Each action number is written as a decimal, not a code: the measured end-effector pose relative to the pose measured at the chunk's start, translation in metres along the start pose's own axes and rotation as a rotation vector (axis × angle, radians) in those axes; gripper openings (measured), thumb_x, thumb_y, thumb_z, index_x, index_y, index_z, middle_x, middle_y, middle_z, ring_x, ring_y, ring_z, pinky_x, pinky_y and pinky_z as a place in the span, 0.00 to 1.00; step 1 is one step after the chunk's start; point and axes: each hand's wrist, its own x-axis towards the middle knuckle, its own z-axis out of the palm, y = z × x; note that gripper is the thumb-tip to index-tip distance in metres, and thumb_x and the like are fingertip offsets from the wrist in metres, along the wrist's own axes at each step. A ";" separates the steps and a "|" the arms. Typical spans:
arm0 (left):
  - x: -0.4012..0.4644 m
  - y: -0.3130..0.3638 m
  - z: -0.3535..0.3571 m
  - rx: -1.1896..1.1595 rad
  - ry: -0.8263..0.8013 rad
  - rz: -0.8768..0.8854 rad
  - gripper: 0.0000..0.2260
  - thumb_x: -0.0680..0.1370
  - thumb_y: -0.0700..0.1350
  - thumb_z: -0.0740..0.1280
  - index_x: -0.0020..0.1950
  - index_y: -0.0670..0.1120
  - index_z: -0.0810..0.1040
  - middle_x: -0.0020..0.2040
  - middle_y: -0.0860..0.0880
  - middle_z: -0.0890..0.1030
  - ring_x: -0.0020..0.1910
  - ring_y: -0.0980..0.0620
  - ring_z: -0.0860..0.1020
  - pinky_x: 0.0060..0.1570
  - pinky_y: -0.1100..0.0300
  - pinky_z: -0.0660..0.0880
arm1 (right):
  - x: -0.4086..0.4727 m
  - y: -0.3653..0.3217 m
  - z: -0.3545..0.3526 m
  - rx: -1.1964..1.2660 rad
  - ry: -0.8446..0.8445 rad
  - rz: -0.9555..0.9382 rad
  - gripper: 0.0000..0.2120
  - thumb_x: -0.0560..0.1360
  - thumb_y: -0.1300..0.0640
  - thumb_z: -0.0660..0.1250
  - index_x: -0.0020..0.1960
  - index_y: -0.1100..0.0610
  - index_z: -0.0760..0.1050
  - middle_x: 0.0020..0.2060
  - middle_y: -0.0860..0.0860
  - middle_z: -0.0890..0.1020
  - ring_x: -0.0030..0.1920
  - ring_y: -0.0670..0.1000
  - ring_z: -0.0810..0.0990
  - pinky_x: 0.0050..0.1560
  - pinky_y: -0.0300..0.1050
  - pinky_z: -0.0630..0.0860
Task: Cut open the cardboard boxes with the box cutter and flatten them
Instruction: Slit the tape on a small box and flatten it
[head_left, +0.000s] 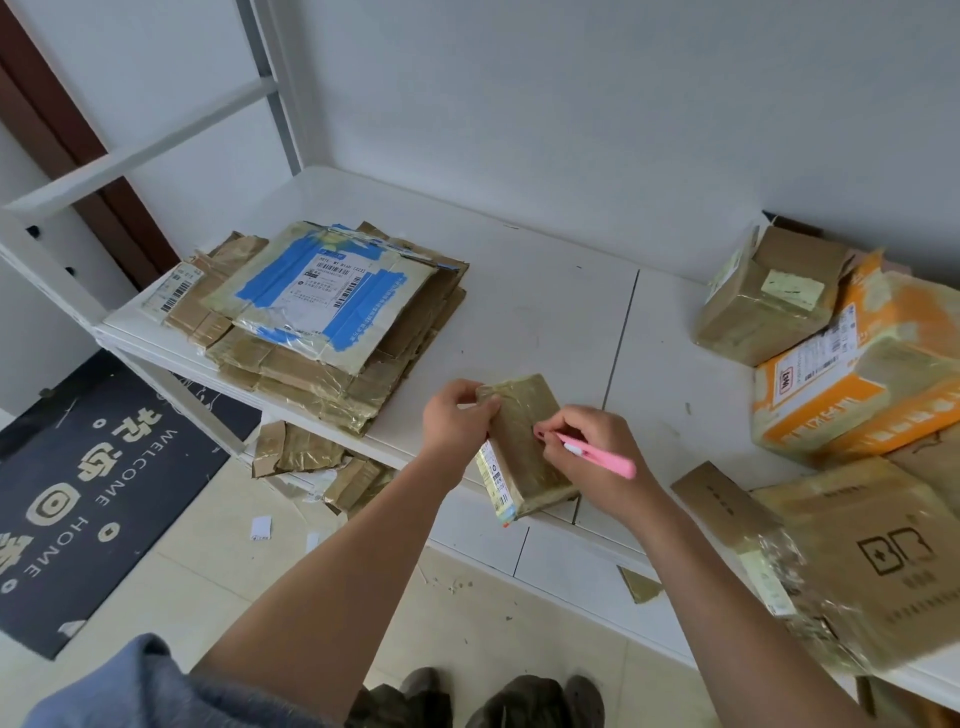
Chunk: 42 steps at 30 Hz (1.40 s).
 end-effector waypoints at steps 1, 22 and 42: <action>0.000 0.000 0.000 0.003 0.003 -0.001 0.03 0.78 0.41 0.70 0.51 0.46 0.80 0.51 0.49 0.80 0.48 0.48 0.81 0.51 0.49 0.82 | -0.006 0.001 -0.001 -0.010 -0.014 0.015 0.05 0.74 0.66 0.69 0.47 0.59 0.82 0.41 0.48 0.84 0.42 0.43 0.82 0.39 0.40 0.79; -0.015 0.005 -0.001 0.024 0.099 -0.011 0.02 0.78 0.41 0.70 0.47 0.44 0.78 0.48 0.46 0.79 0.40 0.50 0.79 0.49 0.48 0.82 | -0.096 -0.003 -0.032 0.240 0.163 0.103 0.04 0.74 0.58 0.70 0.41 0.51 0.80 0.35 0.40 0.83 0.33 0.38 0.79 0.31 0.29 0.70; 0.010 0.011 -0.003 1.197 -0.410 0.589 0.36 0.72 0.71 0.63 0.77 0.65 0.56 0.80 0.59 0.50 0.75 0.56 0.46 0.75 0.43 0.50 | -0.047 0.020 0.021 0.858 0.764 0.295 0.06 0.80 0.65 0.64 0.52 0.66 0.78 0.40 0.57 0.83 0.45 0.55 0.84 0.53 0.52 0.82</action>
